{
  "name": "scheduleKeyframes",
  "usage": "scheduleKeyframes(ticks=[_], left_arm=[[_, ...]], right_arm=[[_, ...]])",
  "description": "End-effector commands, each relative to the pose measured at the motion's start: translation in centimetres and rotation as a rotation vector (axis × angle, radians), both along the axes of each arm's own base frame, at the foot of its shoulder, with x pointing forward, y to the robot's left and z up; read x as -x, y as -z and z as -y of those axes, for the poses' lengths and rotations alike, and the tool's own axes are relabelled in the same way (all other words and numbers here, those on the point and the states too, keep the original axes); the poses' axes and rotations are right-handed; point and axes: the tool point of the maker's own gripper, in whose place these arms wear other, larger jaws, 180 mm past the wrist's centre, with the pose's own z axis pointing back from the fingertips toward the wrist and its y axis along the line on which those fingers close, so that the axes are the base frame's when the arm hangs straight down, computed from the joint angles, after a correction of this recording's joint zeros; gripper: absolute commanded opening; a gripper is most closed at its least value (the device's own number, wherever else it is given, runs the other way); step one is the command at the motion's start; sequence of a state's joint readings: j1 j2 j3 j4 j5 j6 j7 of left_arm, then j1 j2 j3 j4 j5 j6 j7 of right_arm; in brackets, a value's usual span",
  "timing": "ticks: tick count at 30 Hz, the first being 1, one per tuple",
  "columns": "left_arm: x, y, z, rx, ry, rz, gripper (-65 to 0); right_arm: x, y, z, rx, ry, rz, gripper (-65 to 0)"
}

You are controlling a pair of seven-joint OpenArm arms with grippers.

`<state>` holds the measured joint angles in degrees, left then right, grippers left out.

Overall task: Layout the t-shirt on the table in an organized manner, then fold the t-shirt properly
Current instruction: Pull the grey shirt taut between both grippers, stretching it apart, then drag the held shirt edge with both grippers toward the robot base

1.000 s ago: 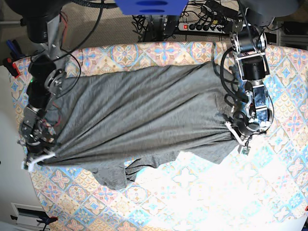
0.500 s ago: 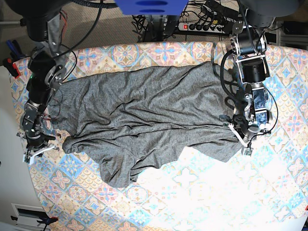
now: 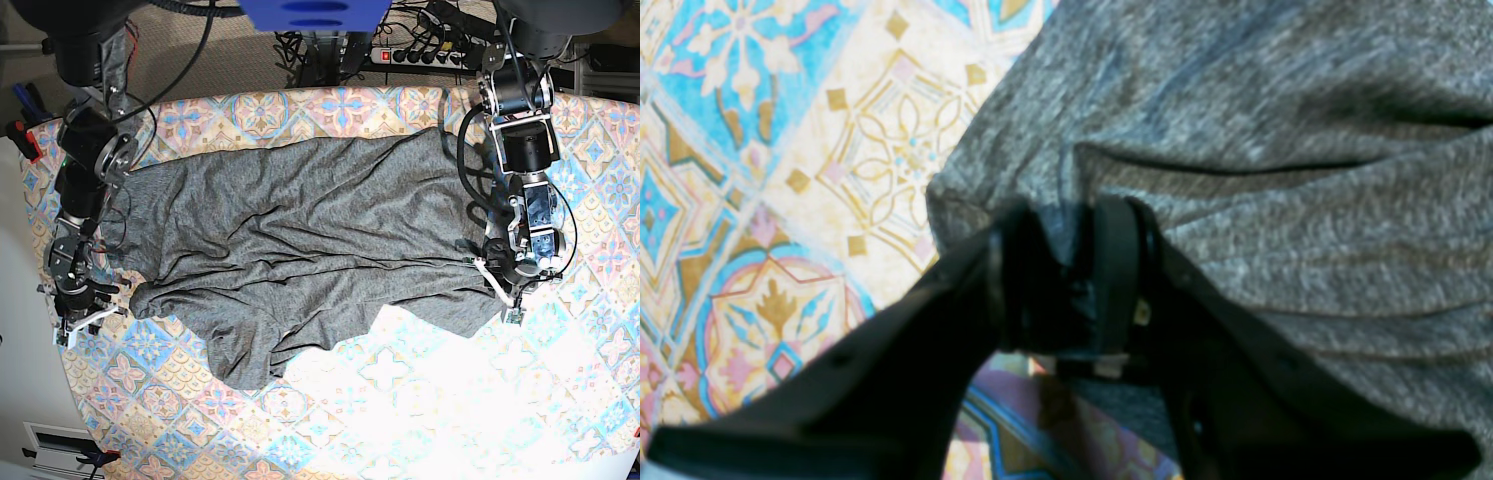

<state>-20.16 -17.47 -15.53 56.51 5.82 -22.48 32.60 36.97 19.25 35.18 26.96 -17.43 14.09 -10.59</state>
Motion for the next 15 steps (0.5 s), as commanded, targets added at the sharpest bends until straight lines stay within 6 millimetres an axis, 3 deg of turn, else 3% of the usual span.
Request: scheduleKeyframes(ticks=[1, 5, 9, 15], left_arm=[[-1.0, -1.3, 0.0, 0.003, 0.005, 0.034, -48.0], [-1.7, -2.5, 0.1, -0.001, 0.011, 0.072, -47.6], [-3.2, -5.2, 2.2, 0.006, 0.037, 0.165, -47.5], [-3.8, -7.7, 4.2, 0.011, 0.064, 0.249, -47.5]], right_arm=[[-1.4, -3.2, 1.4, 0.031, 0.015, 0.08, -46.6], [-1.4, -3.2, 1.4, 0.031, 0.015, 0.08, -46.5], [-1.4, -3.2, 1.4, 0.03, 0.014, 0.081, -46.4], [-1.4, -3.1, 1.3, 0.029, 0.011, 0.079, -46.4]])
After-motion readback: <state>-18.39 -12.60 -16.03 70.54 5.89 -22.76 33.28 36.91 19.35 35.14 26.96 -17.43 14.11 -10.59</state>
